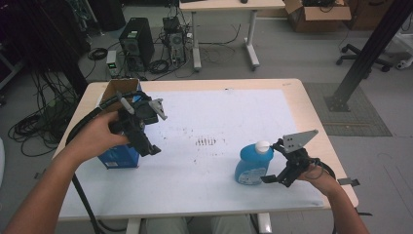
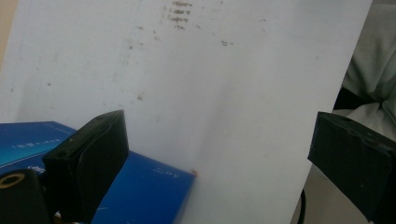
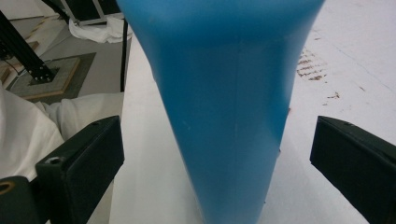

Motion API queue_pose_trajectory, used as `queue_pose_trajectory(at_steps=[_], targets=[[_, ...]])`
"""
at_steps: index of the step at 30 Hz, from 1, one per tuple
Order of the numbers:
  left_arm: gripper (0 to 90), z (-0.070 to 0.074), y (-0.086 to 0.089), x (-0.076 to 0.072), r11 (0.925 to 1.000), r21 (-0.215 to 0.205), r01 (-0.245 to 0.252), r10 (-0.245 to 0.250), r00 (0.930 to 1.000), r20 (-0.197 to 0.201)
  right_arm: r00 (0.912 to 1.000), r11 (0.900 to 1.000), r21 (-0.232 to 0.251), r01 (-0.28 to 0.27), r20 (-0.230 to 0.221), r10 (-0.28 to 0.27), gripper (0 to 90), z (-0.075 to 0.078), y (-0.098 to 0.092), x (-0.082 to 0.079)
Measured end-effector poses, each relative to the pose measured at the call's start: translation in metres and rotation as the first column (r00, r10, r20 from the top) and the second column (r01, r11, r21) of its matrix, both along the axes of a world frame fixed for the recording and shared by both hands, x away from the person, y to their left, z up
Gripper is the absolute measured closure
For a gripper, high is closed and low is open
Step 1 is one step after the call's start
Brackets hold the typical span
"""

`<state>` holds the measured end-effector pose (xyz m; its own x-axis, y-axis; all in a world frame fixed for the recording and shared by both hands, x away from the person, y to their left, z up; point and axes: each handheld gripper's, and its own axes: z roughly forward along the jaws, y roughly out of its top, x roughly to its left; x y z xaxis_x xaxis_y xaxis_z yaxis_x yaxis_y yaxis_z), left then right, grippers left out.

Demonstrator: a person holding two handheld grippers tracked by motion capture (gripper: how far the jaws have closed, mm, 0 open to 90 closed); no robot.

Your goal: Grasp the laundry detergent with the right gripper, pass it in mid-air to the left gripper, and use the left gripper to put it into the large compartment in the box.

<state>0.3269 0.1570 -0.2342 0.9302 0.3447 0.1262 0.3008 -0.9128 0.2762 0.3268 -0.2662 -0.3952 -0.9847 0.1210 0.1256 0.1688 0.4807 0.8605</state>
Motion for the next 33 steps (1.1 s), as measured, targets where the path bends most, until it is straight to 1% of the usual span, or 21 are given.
queue_pose_trajectory(at_steps=[6,9,14,20,23,26,27,29,30,33], targets=[[5.3,0.0,0.0,0.0,1.0,0.0,0.003,-0.003,1.0,0.001,1.0,1.0,0.02,0.005,0.005,-0.005,2.9,-0.004,0.007,0.0],[5.3,0.0,0.0,0.0,1.0,-0.001,0.003,-0.003,1.0,0.001,0.9999,1.0,0.019,0.006,0.011,-0.006,3.0,-0.006,0.009,0.0],[5.4,0.0,0.0,0.0,1.0,0.001,0.002,-0.002,1.0,0.0,0.9997,0.999,0.035,0.011,0.02,-0.012,5.4,-0.007,0.013,0.001],[5.4,0.0,0.001,0.0,1.0,0.002,0.002,-0.002,1.0,0.002,0.9999,0.999,0.033,0.008,0.012,-0.008,6.7,-0.008,0.016,0.001],[5.4,0.0,0.002,0.0,1.0,0.001,-0.002,0.002,1.0,0.0,0.9999,0.999,0.036,0.001,0.01,-0.001,11.2,-0.008,0.016,0.002],[5.4,0.0,0.002,0.0,1.0,0.0,-0.004,0.004,1.0,0.0,0.9998,0.999,0.05,-0.009,0.017,0.008,19.9,-0.008,0.016,0.002],[5.4,0.0,0.002,0.0,1.0,0.001,-0.003,0.003,1.0,0.001,0.9997,0.998,0.056,-0.015,0.019,0.014,24.6,-0.007,0.015,0.002],[5.4,0.0,0.002,0.0,1.0,0.001,-0.003,0.003,1.0,0.001,0.9995,0.998,0.066,-0.02,0.024,0.019,25.4,-0.007,0.014,0.003],[5.4,-0.001,0.002,0.0,1.0,-0.001,-0.001,0.001,1.0,0.004,0.9997,0.998,0.064,-0.018,0.019,0.017,23.7,-0.007,0.014,0.003],[5.4,0.0,0.001,0.0,1.0,-0.001,0.001,-0.001,1.0,0.004,0.9997,0.998,0.061,-0.017,0.017,0.016,23.1,-0.008,0.014,0.003]])
